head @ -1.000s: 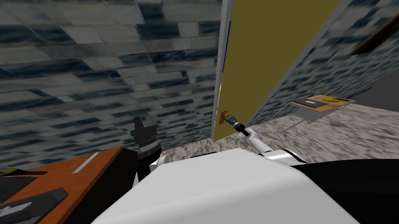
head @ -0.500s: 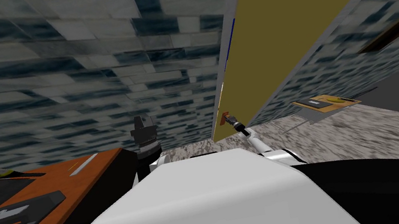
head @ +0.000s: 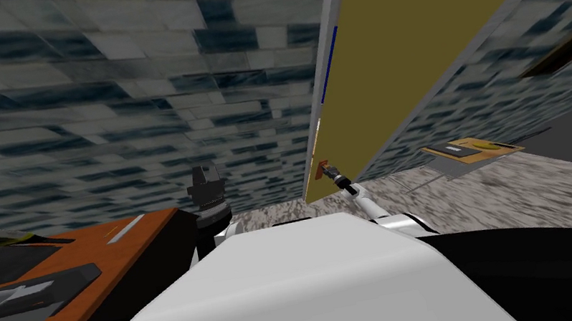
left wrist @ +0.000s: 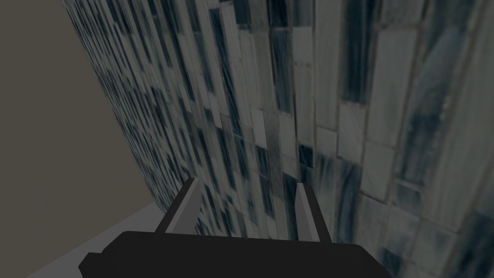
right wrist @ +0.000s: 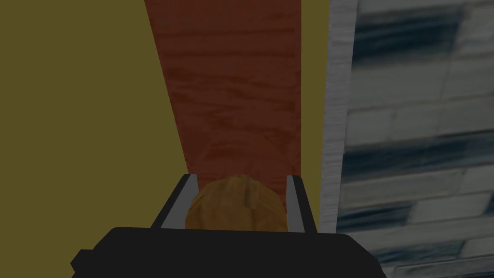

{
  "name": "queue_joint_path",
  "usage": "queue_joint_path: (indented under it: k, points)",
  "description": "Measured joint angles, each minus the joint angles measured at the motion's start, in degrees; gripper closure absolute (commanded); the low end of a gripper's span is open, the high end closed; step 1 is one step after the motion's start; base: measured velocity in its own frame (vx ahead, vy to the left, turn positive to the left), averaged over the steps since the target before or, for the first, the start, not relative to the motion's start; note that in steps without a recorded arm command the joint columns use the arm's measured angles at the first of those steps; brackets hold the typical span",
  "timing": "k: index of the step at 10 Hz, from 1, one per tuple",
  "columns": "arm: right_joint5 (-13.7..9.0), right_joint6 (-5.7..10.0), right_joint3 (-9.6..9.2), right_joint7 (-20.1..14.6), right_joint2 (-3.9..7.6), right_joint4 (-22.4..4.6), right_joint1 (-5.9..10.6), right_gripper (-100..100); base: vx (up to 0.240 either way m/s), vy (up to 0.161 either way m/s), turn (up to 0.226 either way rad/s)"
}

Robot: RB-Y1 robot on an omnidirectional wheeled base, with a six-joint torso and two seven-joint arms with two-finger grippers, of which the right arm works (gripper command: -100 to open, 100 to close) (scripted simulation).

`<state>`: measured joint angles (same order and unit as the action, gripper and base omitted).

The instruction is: Pull the door open

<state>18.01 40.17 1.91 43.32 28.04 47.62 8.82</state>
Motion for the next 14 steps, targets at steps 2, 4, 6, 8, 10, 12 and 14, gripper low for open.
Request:
queue_joint_path:
  k: [2,4,6,8,10,12,14]
  points:
    - [-1.0,-0.37,-0.35,-2.2,-0.56,0.2,0.05,100,-0.056,-0.099,0.096]
    - [-2.1,-0.68,-0.58,-4.6,-1.05,0.5,0.10,100,-0.079,-0.067,0.076]
    - [-3.1,-1.41,-0.86,-7.1,-1.50,0.9,0.13,100,-0.060,-0.065,0.080]
    - [-4.4,-1.94,-0.91,-9.8,-1.83,1.4,0.11,100,-0.070,-0.060,0.083]
    - [-5.8,-2.01,-1.03,-12.8,-2.31,0.7,0.68,100,-0.056,-0.068,0.096]
    - [-7.3,-2.52,-1.05,-15.9,-2.83,1.1,0.90,100,-0.067,-0.063,0.089]
    - [-8.5,-3.18,-1.19,-18.6,-3.20,1.3,1.15,100,-0.041,-0.038,0.048]
